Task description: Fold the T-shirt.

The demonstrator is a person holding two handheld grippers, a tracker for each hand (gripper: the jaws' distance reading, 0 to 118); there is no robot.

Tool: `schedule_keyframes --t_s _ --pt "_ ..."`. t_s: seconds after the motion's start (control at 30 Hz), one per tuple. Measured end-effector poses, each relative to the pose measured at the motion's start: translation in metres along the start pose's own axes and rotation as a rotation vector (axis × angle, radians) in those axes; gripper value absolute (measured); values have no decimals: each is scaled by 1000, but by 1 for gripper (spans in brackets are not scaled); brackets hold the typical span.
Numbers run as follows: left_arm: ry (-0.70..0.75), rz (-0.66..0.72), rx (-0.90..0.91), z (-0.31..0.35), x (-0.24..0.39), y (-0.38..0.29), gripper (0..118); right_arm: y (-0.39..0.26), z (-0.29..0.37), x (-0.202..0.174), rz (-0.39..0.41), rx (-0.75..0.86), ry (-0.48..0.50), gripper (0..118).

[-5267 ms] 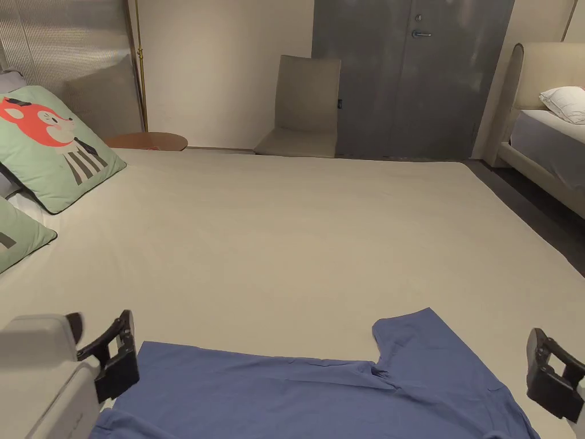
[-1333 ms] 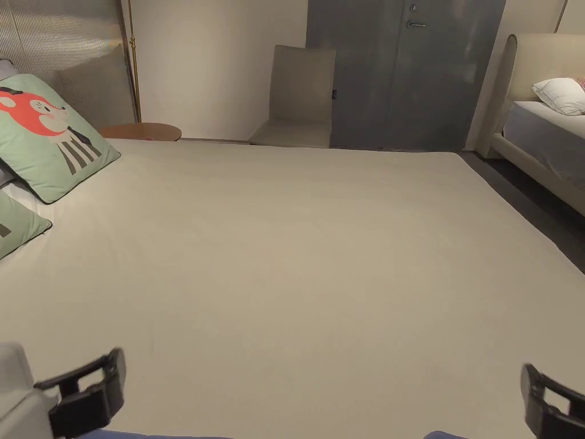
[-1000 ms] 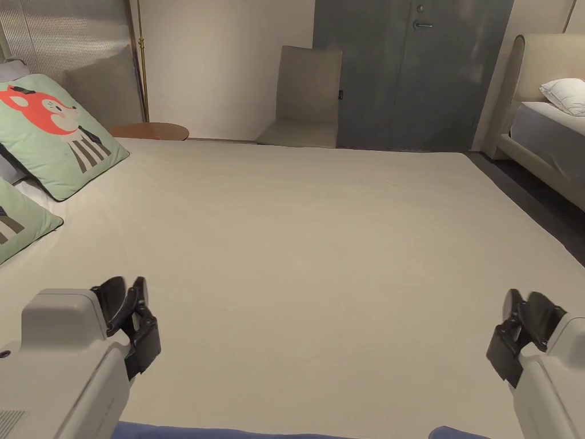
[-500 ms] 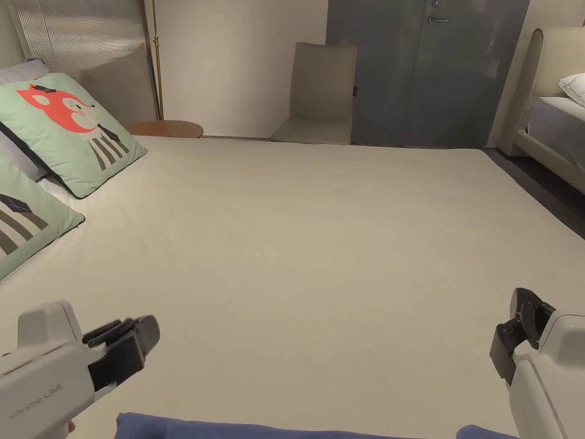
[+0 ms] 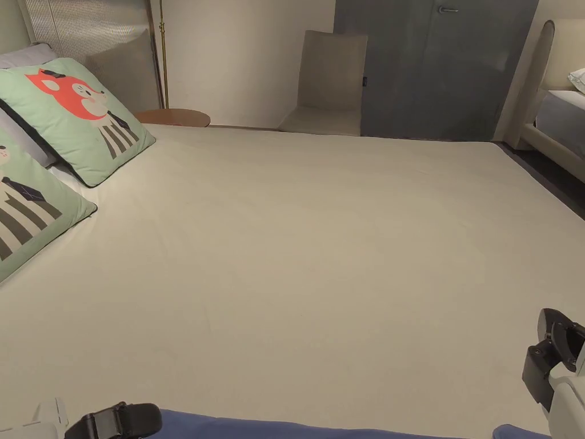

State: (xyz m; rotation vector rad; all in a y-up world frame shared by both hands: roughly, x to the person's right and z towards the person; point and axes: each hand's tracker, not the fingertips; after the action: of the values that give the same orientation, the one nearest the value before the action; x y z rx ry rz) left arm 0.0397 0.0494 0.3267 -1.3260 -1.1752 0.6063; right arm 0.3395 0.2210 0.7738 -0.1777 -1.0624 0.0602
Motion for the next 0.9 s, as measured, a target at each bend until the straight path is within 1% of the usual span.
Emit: schedule_keyframes --t_s 0.07,0.13,0.2,0.23,0.33,0.37,0.4,0.43,0.47,0.5,0.53,0.6,0.63,0.7,0.77,0.83,0.9 --pt "-63 4 16 1 1 0 109 0 1 0 4 -4 2 0" --pt "-98 55 -27 -4 1 1 108 1 1 0 8 -4 0 0" --pt "-111 65 -68 -11 0 -3 104 3 2 1 -7 -1 2 0" --pt "-106 51 -86 -16 2 -6 100 4 2 1 -10 1 2 0" --pt "-75 41 -111 -28 3 -10 68 6 3 -1 -13 7 4 0" --pt "-60 37 -118 -32 3 -10 52 6 4 -1 -14 7 7 0" --pt "-12 27 -132 -35 3 -11 38 7 4 -2 -14 7 10 0" --pt "27 10 -129 -35 5 -12 19 7 4 -2 -13 6 13 0" --pt "86 -4 -130 -35 6 -11 6 7 4 -2 -12 6 15 0" --pt "91 18 -141 -33 4 -10 5 6 4 -2 -11 6 15 0" --pt "14 73 -138 -28 4 -8 5 6 4 -2 -12 4 15 0" --pt "84 27 -131 -18 11 -6 4 6 4 -2 -15 3 13 0" --pt "95 7 -124 -12 12 -5 4 6 4 -2 -16 3 12 0" --pt "116 26 -100 8 9 0 4 7 3 -2 -20 1 13 0" --pt "147 68 -15 36 1 8 4 6 2 -2 -19 -1 11 0" --pt "200 77 53 63 -11 19 4 5 1 -2 -26 -5 15 0" --pt "261 59 76 84 -11 23 4 3 -2 -4 -28 -12 19 0"
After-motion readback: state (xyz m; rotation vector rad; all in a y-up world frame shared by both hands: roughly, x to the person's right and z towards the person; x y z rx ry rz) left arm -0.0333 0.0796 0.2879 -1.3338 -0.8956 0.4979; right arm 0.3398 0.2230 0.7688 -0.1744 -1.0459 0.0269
